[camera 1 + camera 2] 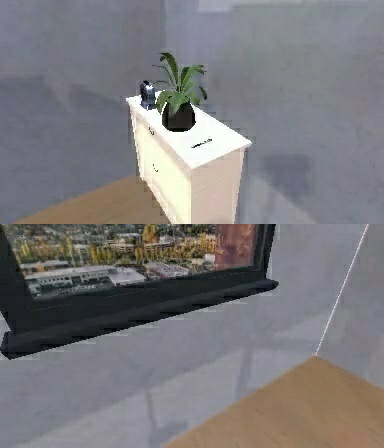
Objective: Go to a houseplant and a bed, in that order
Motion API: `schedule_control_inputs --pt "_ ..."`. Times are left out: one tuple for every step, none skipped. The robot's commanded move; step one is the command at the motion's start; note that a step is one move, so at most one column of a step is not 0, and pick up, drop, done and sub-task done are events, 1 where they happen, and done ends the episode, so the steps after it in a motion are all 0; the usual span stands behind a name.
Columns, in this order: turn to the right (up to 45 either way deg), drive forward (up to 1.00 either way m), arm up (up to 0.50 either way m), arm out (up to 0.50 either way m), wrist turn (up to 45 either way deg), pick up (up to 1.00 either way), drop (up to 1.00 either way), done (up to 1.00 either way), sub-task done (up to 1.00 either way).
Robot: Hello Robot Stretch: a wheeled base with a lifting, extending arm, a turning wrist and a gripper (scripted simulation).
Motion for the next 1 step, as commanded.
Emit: schedule_control_inputs --pt "0.0 0.0 0.0 0.0 0.0 0.0 0.0 0.0 1.0"
